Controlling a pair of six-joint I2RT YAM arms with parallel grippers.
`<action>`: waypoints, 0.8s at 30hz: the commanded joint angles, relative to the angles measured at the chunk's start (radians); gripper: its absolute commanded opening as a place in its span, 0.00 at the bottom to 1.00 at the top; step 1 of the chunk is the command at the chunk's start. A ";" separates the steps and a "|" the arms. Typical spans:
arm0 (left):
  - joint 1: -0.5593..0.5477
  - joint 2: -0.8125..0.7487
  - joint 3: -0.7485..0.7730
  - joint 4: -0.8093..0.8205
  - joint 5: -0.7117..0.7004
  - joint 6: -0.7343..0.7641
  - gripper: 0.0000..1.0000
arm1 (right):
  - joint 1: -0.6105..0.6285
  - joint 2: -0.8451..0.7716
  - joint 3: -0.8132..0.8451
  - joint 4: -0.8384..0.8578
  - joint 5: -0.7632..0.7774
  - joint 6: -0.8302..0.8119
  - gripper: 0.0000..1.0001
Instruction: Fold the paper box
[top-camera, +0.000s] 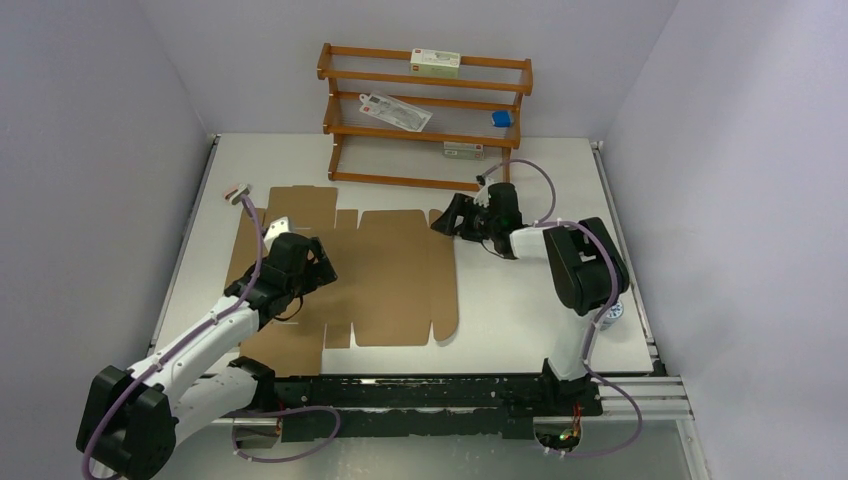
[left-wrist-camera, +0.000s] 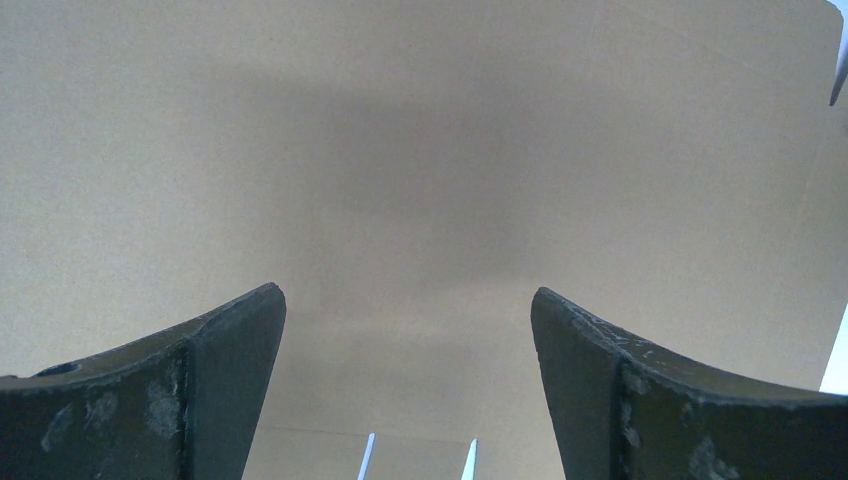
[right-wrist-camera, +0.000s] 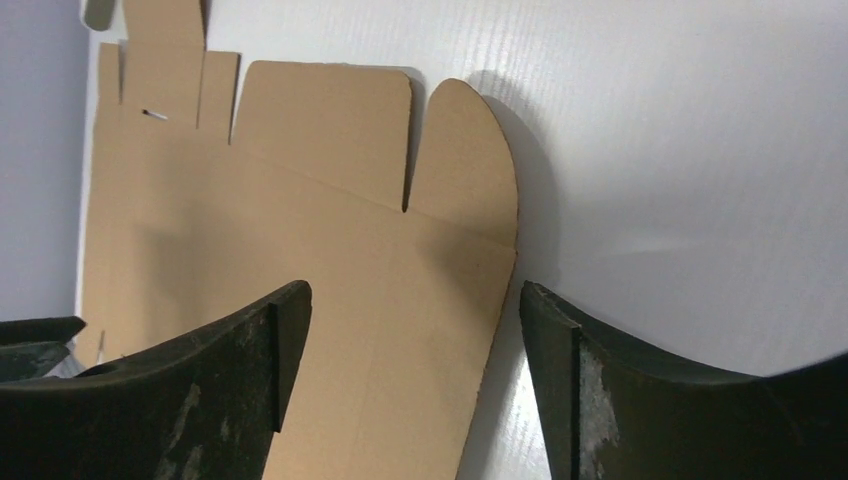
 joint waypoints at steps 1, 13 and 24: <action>0.005 -0.021 -0.010 0.017 0.022 -0.016 0.98 | -0.004 0.047 -0.004 0.071 -0.053 0.058 0.76; 0.006 -0.141 -0.038 -0.071 -0.027 -0.062 0.98 | -0.046 -0.010 -0.076 0.153 -0.086 0.124 0.12; 0.006 -0.134 -0.019 -0.050 -0.012 -0.074 0.98 | -0.120 -0.445 -0.268 -0.130 0.013 0.088 0.03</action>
